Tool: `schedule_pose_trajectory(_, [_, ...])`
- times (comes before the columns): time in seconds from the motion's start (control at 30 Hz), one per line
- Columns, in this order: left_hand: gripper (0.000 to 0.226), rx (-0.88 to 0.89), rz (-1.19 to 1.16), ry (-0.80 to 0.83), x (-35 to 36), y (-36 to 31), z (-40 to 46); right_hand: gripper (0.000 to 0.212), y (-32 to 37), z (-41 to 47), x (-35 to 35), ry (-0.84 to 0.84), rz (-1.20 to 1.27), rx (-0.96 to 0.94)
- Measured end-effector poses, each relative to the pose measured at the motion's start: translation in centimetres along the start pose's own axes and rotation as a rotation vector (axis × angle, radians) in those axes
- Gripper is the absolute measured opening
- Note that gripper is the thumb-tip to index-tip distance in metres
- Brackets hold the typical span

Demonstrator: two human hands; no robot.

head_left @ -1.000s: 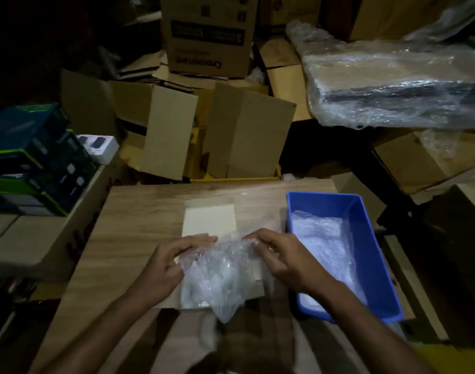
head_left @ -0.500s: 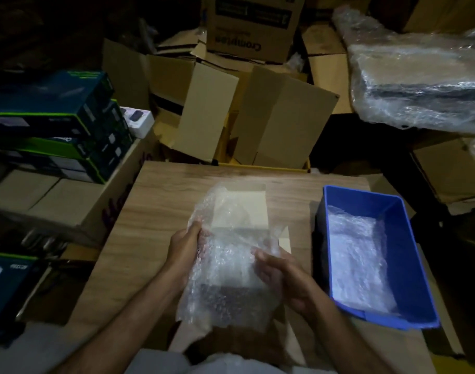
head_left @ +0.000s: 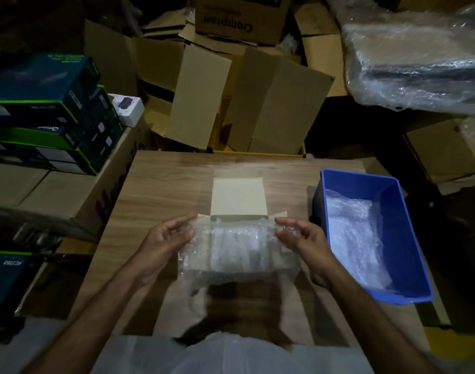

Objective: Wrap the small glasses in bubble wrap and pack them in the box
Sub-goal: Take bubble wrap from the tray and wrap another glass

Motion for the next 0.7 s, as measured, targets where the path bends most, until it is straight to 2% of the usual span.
schedule_pose_trajectory(0.1, [0.057, 0.017, 0.132, 0.014, 0.0, -0.3, 0.3, 0.066, 0.0, 0.2, -0.6, 0.118, -0.259, -0.01])
schedule_pose_trajectory(0.17, [0.053, 0.076, 0.324, -0.066, 0.0, -0.7, 0.6, 0.073, 0.1, 0.2, -0.7, 0.152, -0.58, -0.062])
schedule_pose_trajectory(0.23, [0.033, 0.161, 0.572, -0.156, 0.0, -1.0, 1.0, 0.063, 0.3, 0.3, -0.7, 0.151, -0.847, -0.171])
schedule_pose_trajectory(0.3, [0.014, 0.236, 0.731, -0.209, 0.0, -1.5, 1.1, 0.036, 0.8, 0.2, -0.7, 0.139, -0.948, -0.257])
schedule_pose_trajectory(0.33, [0.014, 0.26, 0.758, -0.201, -0.1, -1.5, 1.2, 0.022, 1.2, 0.2, -0.8, 0.137, -0.959, -0.279])
schedule_pose_trajectory(0.37, [0.018, 0.266, 0.73, -0.154, -0.3, -1.5, 1.3, 0.012, 1.8, 0.2, -1.0, 0.14, -0.961, -0.295])
schedule_pose_trajectory(0.43, [0.03, 0.227, 0.554, -0.004, -0.4, -1.7, 1.0, 0.012, 2.8, 0.4, -1.6, 0.187, -0.9, -0.246])
schedule_pose_trajectory(0.5, [0.039, 0.132, 0.466, 0.12, -0.4, -2.1, 0.2, 0.019, 4.1, 0.0, -1.8, 0.268, -0.62, -0.104])
schedule_pose_trajectory(0.6, [0.028, -0.111, 0.533, 0.433, 0.2, -2.8, -1.3, 0.032, 6.4, -0.4, -1.0, 0.299, -0.272, -0.04])
schedule_pose_trajectory(0.67, [0.05, -0.163, 0.573, 0.654, 2.2, -3.8, -2.0, 0.034, 7.8, -0.4, 0.4, 0.321, -0.171, -0.037])
schedule_pose_trajectory(0.7, [0.061, -0.163, 0.56, 0.691, 3.7, -4.3, -2.0, 0.032, 8.3, -0.3, 1.2, 0.334, -0.117, -0.016])
Point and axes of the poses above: each hand's wrist, its own z-axis towards the middle knuckle, its own x-axis out of the palm, y = z × x, the point moved 5 cm from there along z, towards the middle knuckle, and after that the axes turned 4 degrees about -x, right-handed, at the moved point
